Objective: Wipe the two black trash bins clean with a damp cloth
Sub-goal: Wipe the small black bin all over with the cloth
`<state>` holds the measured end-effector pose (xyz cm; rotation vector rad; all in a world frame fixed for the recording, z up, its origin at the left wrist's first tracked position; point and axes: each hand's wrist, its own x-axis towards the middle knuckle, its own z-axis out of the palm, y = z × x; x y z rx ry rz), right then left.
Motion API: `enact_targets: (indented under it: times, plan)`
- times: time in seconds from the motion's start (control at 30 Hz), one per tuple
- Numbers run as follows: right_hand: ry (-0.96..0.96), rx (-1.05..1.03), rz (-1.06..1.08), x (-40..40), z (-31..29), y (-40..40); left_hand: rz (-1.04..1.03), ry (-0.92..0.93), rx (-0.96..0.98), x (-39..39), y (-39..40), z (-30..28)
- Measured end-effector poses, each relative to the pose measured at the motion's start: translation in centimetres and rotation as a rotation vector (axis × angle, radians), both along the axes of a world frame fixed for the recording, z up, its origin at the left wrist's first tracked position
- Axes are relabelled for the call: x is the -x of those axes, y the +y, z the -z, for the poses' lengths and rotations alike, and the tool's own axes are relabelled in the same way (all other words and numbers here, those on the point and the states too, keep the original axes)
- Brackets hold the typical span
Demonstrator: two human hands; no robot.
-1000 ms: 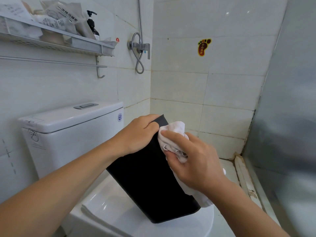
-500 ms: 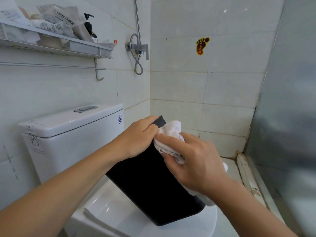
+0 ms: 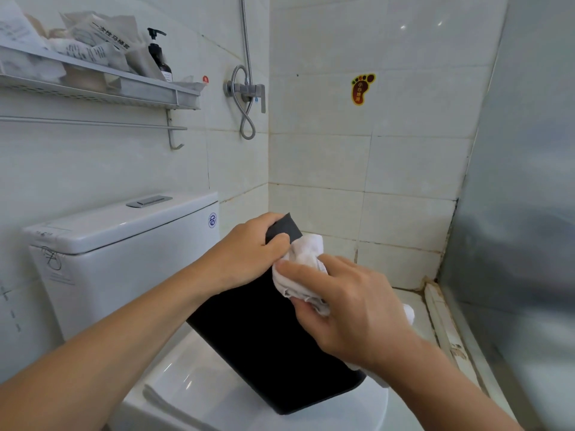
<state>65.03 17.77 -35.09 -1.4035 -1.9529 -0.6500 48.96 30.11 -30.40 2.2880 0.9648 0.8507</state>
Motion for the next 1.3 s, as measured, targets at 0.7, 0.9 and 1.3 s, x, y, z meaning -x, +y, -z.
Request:
enact_targets:
  times: [0.7, 0.9, 1.3]
  plan:
    - [0.150, 0.197, 0.000, -2.4, 0.9, -0.6, 0.023, -0.027, 0.118, 1.4, 0.5, 0.2]
    - [0.275, 0.249, -0.014, -4.0, 1.2, 0.5, 0.066, 0.024, 0.072, 2.1, 0.2, 0.2]
    - [0.134, 0.075, -0.130, -1.7, -3.1, -0.2, 0.240, 0.158, -0.012, 0.3, -1.1, -0.1]
